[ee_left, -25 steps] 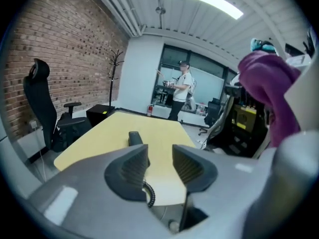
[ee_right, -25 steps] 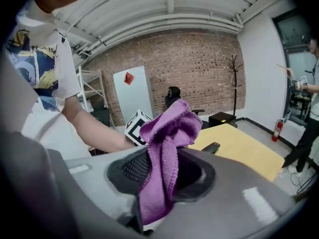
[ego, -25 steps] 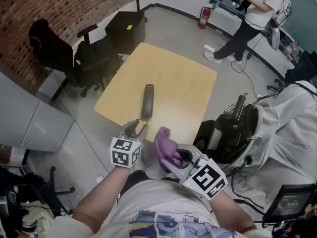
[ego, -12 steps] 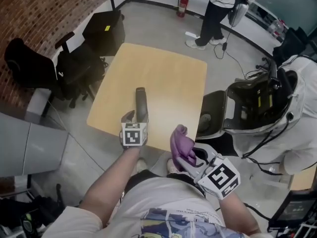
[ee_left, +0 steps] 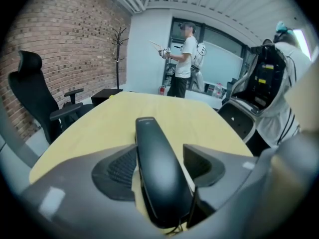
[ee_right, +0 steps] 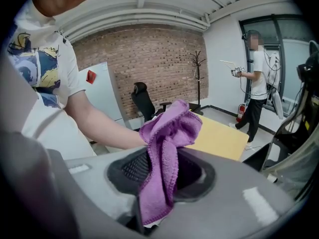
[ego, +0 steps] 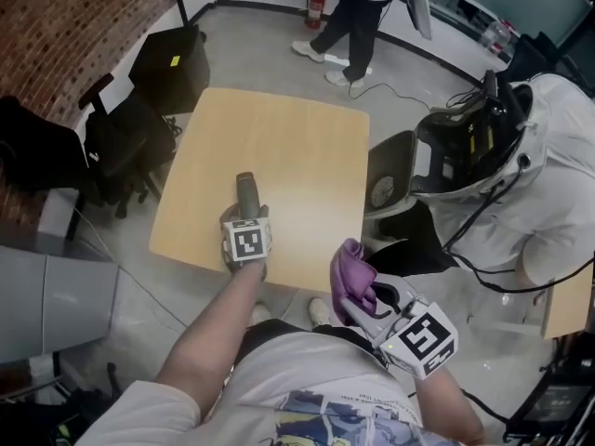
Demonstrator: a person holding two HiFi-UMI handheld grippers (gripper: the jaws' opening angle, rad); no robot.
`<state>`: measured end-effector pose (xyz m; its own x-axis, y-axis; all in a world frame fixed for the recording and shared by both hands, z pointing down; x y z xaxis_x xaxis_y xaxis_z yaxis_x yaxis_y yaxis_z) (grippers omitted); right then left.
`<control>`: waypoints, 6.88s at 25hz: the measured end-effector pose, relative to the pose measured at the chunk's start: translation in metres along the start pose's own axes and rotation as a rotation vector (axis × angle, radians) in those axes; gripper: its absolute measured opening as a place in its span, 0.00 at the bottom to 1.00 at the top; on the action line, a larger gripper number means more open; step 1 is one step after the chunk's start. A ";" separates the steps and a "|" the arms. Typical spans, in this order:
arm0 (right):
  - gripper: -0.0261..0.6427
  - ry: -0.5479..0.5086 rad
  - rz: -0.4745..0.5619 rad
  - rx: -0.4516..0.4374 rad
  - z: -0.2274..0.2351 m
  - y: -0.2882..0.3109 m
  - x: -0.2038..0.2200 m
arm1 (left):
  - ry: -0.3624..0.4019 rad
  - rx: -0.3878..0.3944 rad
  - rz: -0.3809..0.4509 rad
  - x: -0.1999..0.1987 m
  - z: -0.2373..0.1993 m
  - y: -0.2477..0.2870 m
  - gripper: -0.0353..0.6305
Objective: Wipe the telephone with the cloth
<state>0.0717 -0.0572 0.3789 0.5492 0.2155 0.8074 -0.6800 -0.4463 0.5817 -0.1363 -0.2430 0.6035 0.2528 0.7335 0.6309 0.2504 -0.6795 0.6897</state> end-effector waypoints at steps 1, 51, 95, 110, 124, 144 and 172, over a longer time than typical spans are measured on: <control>0.22 0.006 -0.003 0.004 0.002 -0.001 0.001 | -0.006 -0.009 -0.001 0.000 -0.001 0.002 0.47; 0.22 -0.333 0.328 -0.321 0.017 0.047 -0.130 | 0.204 0.448 0.204 0.013 0.134 -0.218 0.44; 0.22 -0.495 0.352 -0.362 -0.025 0.042 -0.125 | 0.142 0.502 0.243 0.038 0.126 -0.264 0.43; 0.21 -0.480 0.390 -0.251 0.016 0.030 -0.145 | 0.066 0.500 0.244 0.032 0.108 -0.265 0.43; 0.22 -0.442 0.335 -0.226 0.027 0.044 -0.116 | 0.026 0.524 0.234 0.029 0.101 -0.261 0.43; 0.21 -0.229 0.260 -0.100 0.075 0.048 -0.081 | -0.392 0.665 0.239 0.014 0.074 -0.254 0.43; 0.21 -0.296 0.225 -0.449 -0.027 0.051 -0.027 | -0.843 0.964 0.268 -0.014 0.076 -0.251 0.43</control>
<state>0.0088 -0.0620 0.3901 0.4362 -0.1230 0.8914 -0.8994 -0.0269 0.4363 -0.1319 -0.0837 0.3945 0.8147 0.5778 0.0502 0.5768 -0.7982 -0.1737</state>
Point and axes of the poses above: the fingertips, and each gripper's own axes: y forward along the fingers, z to its right, x out of its underside, the point moved 6 cm from there along -y, backward along the fingers, and after that the axes turned 15 degrees about -y, right-handed, at the moved point
